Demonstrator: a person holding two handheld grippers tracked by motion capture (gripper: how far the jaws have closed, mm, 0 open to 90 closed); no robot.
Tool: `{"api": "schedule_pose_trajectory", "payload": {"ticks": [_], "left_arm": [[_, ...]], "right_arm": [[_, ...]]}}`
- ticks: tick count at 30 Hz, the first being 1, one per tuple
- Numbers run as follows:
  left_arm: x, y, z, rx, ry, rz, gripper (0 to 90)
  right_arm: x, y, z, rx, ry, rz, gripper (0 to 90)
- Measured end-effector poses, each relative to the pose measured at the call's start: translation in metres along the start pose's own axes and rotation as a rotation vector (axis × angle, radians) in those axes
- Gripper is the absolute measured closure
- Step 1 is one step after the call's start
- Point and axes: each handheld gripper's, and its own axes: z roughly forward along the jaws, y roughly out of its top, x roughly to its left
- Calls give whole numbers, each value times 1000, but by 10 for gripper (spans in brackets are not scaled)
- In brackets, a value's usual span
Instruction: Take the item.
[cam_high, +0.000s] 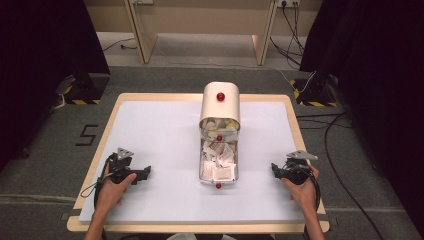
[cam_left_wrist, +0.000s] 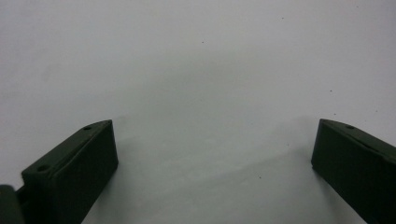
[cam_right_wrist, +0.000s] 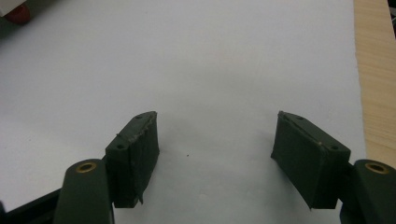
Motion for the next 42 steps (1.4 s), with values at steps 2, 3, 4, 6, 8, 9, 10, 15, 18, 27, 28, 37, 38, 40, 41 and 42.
{"api": "schedule_pose_trajectory", "payload": {"ticks": [2,3,4,6,8,9,10,15,18,27,28,37,38,40,41,42], "left_arm": [[0,0,0,0,1,0,0],[0,0,0,0,0,0,0],[0,0,0,0,0,0,0],[0,0,0,0,0,0,0],[0,0,0,0,0,0,0],[0,0,0,0,0,0,0],[0,0,0,0,0,0,0],[0,0,0,0,0,0,0],[0,0,0,1,0,0,0],[0,0,0,0,0,-3,0],[0,0,0,0,0,-2,0],[0,0,0,1,0,-1,0],[0,0,0,1,-1,-1,0],[0,0,0,1,-1,-1,0],[0,0,0,0,0,-2,0],[0,0,0,1,0,-1,0]], "right_arm": [[0,0,0,0,0,0,313],[0,0,0,0,0,0,313],[0,0,0,0,0,-1,313],[0,0,0,0,0,0,312],[0,0,0,0,0,0,313],[0,0,0,0,0,0,313],[0,0,0,0,0,-1,312],[0,0,0,0,-2,-1,313],[0,0,0,0,-1,2,313],[4,6,-4,-16,0,10,332],[4,6,-4,-16,0,10,332],[15,17,-15,-81,44,9,375],[17,17,-15,-82,48,5,378],[20,20,-16,-90,57,3,384],[21,21,-17,-93,61,2,385],[22,22,-18,-99,63,1,386]]}}
